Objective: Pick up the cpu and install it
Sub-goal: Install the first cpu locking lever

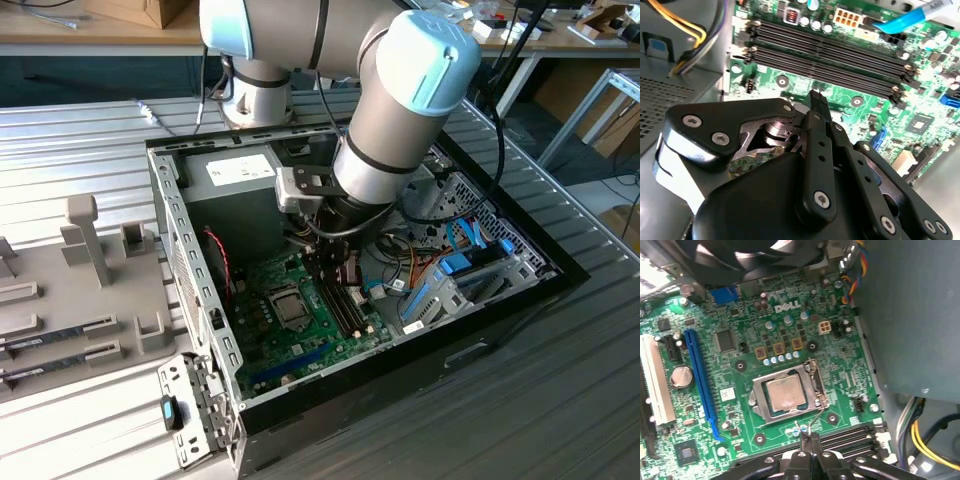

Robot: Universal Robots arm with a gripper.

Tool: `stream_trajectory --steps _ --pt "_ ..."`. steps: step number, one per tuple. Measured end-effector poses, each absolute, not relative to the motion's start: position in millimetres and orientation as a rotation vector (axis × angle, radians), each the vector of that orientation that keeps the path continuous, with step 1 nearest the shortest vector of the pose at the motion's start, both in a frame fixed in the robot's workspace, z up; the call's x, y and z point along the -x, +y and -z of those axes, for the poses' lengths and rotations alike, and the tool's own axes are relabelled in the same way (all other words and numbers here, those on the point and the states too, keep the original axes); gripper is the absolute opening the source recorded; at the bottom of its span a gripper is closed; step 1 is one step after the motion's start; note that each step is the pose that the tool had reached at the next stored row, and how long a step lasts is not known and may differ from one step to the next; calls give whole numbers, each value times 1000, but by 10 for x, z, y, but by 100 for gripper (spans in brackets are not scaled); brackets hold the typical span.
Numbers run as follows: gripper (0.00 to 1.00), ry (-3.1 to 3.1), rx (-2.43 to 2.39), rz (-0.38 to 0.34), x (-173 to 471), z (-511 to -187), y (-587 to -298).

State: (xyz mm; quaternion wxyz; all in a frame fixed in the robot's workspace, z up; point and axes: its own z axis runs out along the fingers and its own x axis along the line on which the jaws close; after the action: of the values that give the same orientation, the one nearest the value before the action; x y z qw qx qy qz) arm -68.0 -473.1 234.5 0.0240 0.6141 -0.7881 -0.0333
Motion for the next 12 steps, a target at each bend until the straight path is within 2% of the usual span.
stream_trajectory --steps 12 --pt "11 -2463 -1872 107 686 -2328 -4526"
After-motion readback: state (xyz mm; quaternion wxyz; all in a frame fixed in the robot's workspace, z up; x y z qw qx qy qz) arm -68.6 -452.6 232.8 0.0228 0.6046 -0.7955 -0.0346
